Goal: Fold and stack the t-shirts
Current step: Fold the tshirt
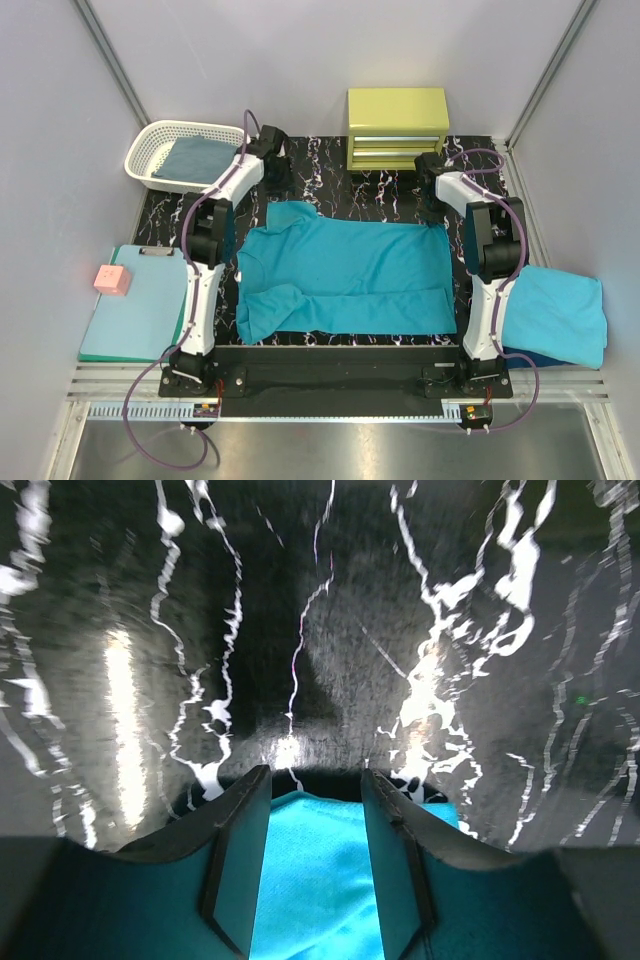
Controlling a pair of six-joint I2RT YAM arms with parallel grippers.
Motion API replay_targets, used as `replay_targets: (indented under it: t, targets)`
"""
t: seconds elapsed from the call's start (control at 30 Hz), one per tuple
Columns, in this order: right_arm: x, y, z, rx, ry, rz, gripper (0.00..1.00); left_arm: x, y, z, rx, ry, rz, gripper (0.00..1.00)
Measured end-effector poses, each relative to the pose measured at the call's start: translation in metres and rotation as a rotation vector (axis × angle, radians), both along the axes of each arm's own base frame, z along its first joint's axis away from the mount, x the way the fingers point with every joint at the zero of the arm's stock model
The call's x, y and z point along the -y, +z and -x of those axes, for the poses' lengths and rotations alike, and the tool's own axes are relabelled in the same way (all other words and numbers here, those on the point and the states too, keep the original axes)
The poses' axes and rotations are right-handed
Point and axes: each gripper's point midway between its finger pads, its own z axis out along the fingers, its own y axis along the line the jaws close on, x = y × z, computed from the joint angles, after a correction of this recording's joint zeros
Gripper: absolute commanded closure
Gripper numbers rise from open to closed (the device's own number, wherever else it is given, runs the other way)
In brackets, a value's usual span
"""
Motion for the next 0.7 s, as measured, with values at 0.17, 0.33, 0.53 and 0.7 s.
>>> replay_targets:
  t: [0.17, 0.33, 0.53, 0.7]
  targets:
    - [0.0, 0.0, -0.002, 0.002, 0.002, 0.0, 0.91, 0.004, -0.015, 0.01, -0.047, -0.013, -0.002, 0.55]
    - [0.0, 0.0, -0.002, 0.001, 0.002, 0.0, 0.92, 0.007, -0.019, 0.014, -0.058, -0.022, -0.005, 0.57]
    - [0.0, 0.0, -0.002, 0.001, 0.002, 0.001, 0.92, 0.007, -0.024, 0.018, -0.065, -0.024, -0.007, 0.69]
    - [0.0, 0.0, -0.002, 0.001, 0.002, 0.001, 0.92, 0.005, -0.025, 0.025, -0.072, -0.02, -0.006, 0.87]
